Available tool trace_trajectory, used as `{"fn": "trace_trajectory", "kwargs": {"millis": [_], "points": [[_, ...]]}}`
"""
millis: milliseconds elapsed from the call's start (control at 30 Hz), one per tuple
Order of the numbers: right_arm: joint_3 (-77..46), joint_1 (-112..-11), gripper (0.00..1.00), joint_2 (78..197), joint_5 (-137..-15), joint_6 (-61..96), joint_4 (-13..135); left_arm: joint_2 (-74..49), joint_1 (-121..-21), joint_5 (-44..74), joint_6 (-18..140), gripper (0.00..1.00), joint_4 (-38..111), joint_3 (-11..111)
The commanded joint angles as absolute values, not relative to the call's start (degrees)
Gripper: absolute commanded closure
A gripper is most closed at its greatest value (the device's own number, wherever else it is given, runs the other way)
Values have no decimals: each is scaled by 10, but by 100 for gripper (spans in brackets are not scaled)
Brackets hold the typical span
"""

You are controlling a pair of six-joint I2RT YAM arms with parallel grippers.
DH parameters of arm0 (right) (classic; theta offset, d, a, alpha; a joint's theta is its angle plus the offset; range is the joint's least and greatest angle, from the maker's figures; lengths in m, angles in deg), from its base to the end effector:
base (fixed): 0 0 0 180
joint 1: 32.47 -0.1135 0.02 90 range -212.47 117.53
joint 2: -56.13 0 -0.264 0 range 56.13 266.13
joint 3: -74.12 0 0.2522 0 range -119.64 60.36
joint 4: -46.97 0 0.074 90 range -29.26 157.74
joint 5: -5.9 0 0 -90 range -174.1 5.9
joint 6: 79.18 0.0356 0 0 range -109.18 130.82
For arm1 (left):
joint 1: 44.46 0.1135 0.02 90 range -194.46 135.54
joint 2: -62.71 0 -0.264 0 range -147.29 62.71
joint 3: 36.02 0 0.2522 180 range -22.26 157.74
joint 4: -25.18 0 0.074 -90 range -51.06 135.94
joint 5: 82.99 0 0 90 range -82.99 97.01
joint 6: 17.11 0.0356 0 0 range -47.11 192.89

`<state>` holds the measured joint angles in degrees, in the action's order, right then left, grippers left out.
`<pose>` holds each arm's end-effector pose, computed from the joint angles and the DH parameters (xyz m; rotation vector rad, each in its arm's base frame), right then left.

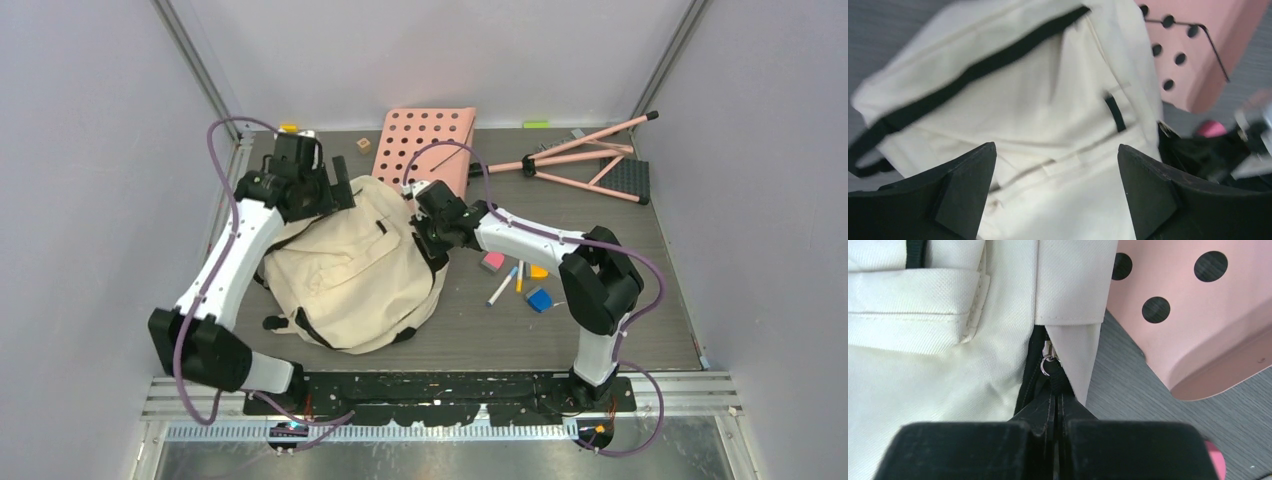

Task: Pack the student bag
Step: Zip the student bag at the center of the board.

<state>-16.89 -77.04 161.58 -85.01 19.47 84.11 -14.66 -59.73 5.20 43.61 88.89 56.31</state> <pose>0.2873 0.2822 0.2192 -0.7673 2.3895 0.3739 0.2687 -0.0722 0.3538 -0.3127 2.4257 -0.3132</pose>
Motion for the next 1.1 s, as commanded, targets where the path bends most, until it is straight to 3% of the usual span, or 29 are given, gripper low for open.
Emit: {"fn": "trace_trajectory", "kwargs": {"millis": [0, 300, 567, 867, 1000, 1067], "points": [[-195, -772, 99, 1580, -828, 166, 884, -242, -573, 9, 589, 5, 872, 626], [-236, -771, 100, 1599, -813, 157, 922, -440, -559, -5, 766, 2, 819, 781], [-284, -771, 100, 1635, -809, 154, 975, -545, -540, 115, 774, 2, 827, 900], [-334, -769, 100, 1669, -824, 130, 1037, -583, -531, 307, 732, 12, 831, 906], [-341, -765, 100, 1673, -826, 126, 1048, -595, -531, 312, 732, 15, 826, 890], [-344, -763, 100, 1673, -827, 125, 1051, -609, -531, 298, 733, 25, 828, 900]]}}
